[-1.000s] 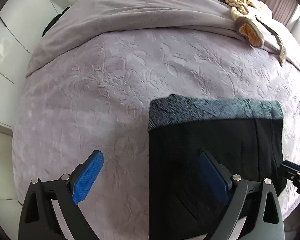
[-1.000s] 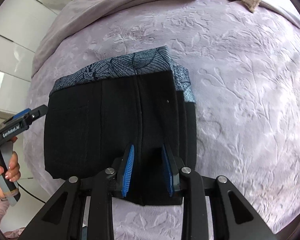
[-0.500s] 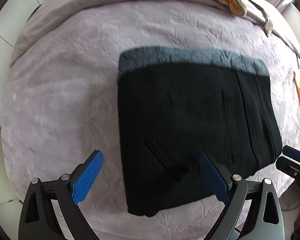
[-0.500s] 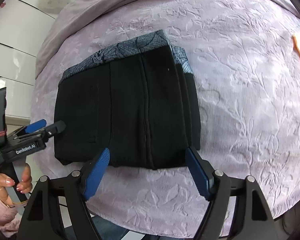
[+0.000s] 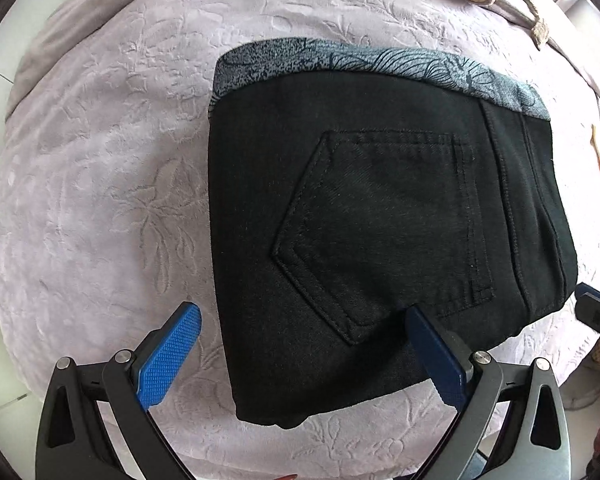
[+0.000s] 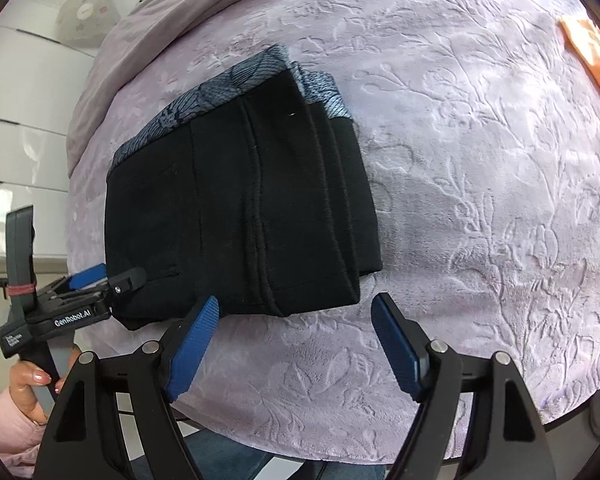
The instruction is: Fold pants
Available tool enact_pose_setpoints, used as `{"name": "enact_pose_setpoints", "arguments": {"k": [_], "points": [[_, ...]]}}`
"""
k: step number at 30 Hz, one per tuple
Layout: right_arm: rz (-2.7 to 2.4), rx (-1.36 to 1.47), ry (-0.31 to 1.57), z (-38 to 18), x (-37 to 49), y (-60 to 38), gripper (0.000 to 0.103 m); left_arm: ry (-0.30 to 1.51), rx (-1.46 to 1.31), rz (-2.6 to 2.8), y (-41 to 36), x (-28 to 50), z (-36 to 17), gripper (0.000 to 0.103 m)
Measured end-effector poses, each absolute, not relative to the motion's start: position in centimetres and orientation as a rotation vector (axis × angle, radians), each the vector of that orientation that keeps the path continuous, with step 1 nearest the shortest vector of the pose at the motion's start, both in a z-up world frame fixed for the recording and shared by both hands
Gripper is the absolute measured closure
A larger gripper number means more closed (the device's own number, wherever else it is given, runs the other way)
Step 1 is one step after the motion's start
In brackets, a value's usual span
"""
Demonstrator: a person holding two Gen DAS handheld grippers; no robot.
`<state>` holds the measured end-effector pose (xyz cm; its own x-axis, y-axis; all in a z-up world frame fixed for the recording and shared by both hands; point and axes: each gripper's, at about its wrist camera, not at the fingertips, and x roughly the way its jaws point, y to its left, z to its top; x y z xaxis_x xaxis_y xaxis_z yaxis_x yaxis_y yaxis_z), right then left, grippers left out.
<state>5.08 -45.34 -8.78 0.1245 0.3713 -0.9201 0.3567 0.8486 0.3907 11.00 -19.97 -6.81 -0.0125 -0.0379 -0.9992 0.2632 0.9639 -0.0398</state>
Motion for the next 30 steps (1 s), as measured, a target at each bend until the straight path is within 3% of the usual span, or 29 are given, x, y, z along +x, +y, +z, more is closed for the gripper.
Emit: {"name": "enact_pose_setpoints", "arguments": {"k": [13,21,30], "points": [[0.048,0.711,1.453,-10.3,6.5,-49.1,0.021,1.664,0.066,-0.297,-18.6,11.8,-8.7,0.001],[0.092,0.768,1.475,-12.0,7.2,-50.5,0.021,1.531,0.037,-0.315,-16.2,14.3,-5.4,0.001],[0.193,0.778,1.502,-13.6,9.1,-50.7,0.021,1.555,-0.001,-0.366,-12.8,18.1,-7.6,0.001]]}}
